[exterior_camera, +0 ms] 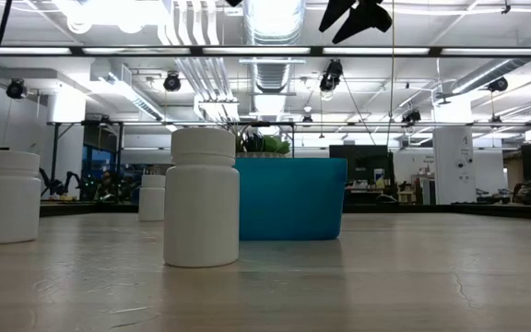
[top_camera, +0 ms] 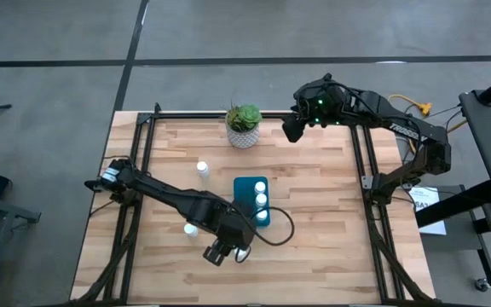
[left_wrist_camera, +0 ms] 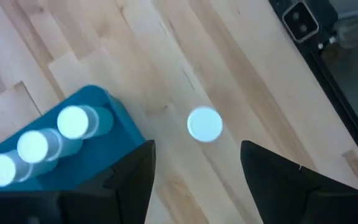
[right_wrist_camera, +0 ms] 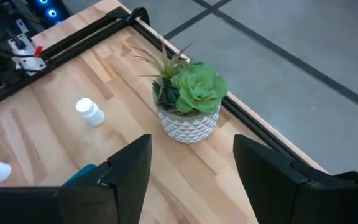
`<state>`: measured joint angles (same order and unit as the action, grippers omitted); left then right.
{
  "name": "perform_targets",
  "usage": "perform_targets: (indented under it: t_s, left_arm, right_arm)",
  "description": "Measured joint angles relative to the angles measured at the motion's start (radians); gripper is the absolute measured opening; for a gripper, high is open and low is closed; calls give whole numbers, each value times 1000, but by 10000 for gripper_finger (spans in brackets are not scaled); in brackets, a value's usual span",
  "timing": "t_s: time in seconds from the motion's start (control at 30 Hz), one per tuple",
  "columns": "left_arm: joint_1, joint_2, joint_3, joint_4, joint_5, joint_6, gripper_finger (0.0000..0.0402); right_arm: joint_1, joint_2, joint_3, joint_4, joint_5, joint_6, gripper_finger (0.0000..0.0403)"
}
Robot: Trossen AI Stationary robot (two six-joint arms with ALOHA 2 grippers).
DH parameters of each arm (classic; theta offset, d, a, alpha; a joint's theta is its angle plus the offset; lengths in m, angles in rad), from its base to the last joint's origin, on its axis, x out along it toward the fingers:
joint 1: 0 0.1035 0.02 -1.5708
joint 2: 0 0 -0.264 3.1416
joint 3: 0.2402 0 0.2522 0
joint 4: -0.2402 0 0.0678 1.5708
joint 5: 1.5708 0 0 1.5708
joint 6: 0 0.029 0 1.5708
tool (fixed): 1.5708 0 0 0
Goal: Pick and place pill bottles into a basket
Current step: Put the white medicine bottle into the blue bin
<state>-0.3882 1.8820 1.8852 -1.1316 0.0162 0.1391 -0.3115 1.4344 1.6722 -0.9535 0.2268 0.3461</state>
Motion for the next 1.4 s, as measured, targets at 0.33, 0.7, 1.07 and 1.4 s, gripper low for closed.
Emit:
perform_targets:
  t_s: [0.33,0.7,1.07,1.4]
  left_arm:
    - [-1,6,-76,118,-25,-3,219]
    - [-30,41,-124,157,-10,-55,219]
    - [-38,41,-182,211,-7,-107,219]
    - [-37,41,-217,267,15,-107,219]
  right_arm:
    - [2,-12,2,-2,0,-42,219]
    - [2,-12,-3,-42,0,-88,219]
    - [2,-12,-4,-37,1,-95,219]
    - [2,-12,-4,-37,1,-88,219]
